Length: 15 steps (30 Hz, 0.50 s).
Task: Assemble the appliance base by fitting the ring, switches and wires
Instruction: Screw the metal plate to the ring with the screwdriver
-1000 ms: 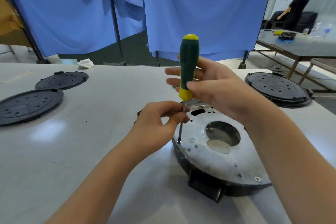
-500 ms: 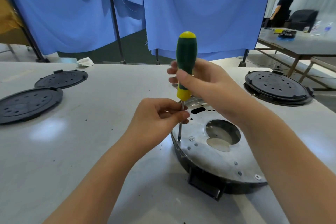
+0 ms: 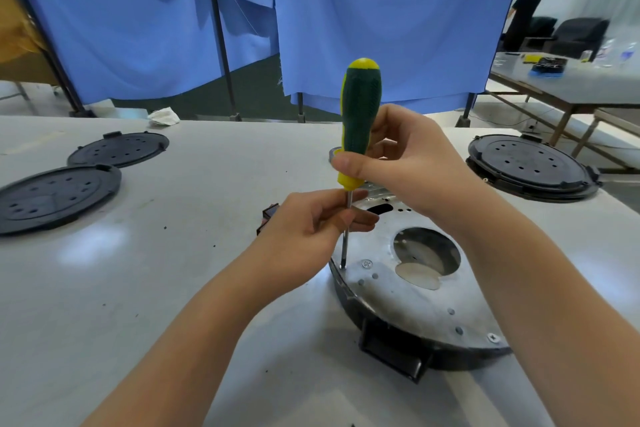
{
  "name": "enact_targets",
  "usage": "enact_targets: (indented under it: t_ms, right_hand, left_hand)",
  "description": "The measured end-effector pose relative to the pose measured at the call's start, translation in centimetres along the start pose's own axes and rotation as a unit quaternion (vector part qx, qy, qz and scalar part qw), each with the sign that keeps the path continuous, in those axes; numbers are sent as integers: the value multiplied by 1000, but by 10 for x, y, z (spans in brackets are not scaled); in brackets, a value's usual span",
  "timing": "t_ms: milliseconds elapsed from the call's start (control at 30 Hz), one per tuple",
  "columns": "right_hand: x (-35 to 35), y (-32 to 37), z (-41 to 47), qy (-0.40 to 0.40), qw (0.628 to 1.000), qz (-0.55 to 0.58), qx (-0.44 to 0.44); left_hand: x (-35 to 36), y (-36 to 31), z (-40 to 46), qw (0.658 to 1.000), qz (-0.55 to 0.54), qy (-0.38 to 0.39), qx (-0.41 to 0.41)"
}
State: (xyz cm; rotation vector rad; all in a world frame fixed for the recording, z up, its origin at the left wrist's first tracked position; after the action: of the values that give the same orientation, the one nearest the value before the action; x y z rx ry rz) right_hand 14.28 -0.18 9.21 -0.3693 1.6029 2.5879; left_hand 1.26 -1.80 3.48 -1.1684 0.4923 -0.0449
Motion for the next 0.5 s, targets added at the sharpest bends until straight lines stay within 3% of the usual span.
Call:
enact_targets:
  t_ms: [67, 267, 400, 500]
  right_hand:
    - [1, 0, 0, -10, 1000, -4, 4]
    - [2, -4, 0, 25, 996, 69, 46]
    - [2, -2, 0, 119, 971, 199, 50]
    - [0, -1, -2, 121, 979, 165, 15]
  left_hand:
    - [0, -1, -1, 1000, -9, -2, 6]
    - [-11, 3, 1, 991, 11, -135, -4]
    - [-10, 5, 2, 993, 13, -117, -13]
    - [-10, 5, 3, 995, -5, -99, -26]
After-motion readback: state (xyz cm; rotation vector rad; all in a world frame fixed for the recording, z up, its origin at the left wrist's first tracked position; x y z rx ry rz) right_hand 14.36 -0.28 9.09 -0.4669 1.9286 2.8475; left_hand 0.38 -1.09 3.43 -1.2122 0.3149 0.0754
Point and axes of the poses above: each hand's wrist, its own z-axis towards the middle knuckle, its own x-axis out of the palm, y = z × x, the point moved 4 cm from there along z, towards the middle knuckle, and after that the axes turned 2 degrees about z, right-handed, at the moved point
